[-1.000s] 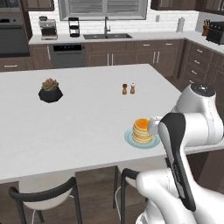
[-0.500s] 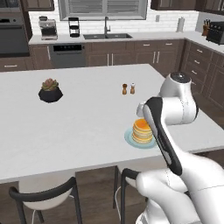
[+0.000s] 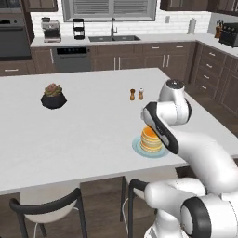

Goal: Take the strawberry from the fridge and place it on top of the pancake, located on the dining counter.

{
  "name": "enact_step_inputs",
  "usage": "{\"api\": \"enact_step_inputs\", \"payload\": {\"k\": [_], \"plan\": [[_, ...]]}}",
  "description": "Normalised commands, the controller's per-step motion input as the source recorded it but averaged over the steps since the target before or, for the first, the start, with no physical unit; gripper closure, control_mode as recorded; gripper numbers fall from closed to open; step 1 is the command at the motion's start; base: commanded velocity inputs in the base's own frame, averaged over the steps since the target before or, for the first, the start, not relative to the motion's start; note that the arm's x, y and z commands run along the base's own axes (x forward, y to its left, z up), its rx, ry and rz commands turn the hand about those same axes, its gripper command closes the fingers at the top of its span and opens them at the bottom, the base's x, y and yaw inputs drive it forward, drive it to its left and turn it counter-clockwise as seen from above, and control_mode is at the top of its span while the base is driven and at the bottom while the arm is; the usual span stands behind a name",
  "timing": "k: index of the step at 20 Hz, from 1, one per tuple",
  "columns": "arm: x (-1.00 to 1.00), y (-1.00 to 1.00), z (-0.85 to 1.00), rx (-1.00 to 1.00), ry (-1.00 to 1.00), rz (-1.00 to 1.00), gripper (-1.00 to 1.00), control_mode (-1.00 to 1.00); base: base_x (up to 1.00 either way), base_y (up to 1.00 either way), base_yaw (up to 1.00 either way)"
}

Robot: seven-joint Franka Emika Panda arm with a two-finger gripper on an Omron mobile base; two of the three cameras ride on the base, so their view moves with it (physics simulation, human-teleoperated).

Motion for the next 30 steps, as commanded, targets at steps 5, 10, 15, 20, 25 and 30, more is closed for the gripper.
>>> {"api": "enact_step_inputs", "payload": {"k": [5,10,15,20,25,30], "plan": [[0.95,-0.04,-0.43,0.02,0.01,-0.03,1.00,-1.00,0.00,0.00,0.00],[0.51,-0.08,-0.39,0.00,0.01,0.00,1.00,-1.00,0.00,0.00,0.00],[0.14,-0.07,-0.22,0.00,0.04,0.00,1.00,-1.00,0.00,0.00,0.00],[0.04,-0.03,-0.18,0.00,0.06,0.00,1.00,-1.00,0.00,0.00,0.00],[0.02,-0.03,-0.09,0.00,0.07,0.00,1.00,-1.00,0.00,0.00,0.00],[0.00,-0.20,0.00,0.00,0.05,0.00,1.00,-1.00,0.00,0.00,0.00]]}}
